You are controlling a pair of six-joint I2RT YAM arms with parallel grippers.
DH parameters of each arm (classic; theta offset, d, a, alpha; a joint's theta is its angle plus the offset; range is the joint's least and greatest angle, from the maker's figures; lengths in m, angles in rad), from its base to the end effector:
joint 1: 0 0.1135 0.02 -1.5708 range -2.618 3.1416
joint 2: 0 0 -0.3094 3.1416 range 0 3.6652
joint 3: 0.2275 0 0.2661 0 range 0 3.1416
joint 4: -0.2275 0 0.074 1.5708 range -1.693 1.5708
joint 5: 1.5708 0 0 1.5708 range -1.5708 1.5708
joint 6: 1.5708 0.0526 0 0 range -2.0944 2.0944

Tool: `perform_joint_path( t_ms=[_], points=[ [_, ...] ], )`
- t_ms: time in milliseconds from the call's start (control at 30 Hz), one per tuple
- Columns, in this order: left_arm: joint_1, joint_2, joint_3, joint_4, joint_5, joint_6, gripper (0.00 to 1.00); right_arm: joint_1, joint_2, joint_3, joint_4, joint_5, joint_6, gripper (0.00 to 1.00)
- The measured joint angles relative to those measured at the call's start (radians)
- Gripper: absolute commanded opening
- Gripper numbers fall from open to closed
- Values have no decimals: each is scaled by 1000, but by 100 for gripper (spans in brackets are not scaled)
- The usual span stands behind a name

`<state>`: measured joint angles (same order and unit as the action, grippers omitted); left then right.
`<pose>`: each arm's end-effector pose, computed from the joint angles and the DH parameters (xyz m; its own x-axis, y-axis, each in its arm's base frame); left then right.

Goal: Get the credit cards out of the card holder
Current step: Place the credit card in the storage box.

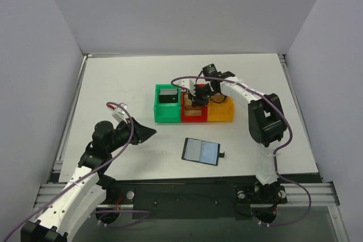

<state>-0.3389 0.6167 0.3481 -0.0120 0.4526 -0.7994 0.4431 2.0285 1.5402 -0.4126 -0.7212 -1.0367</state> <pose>0.1338 -0.0716 0.2479 -0.6805 -0.4437 -0.5831 0.2975 0.5599 -0.7733 0.4226 0.2390 0.2335 0.2354 -0.6038 -0.7616 -0.9620 -0.0334 -0.2709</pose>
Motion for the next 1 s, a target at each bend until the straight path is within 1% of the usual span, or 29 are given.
perform_joint_path(
  t_ms=[367,933,1000],
  points=[
    [0,0,0,0,-3,0,39,10,43,38,49,47,27,0],
    [0,0,0,0,-3,0,39,11,45,40,82,93,81,0],
    [0,0,0,0,-3,0,39,13,45,40,88,102,92,2]
  ],
)
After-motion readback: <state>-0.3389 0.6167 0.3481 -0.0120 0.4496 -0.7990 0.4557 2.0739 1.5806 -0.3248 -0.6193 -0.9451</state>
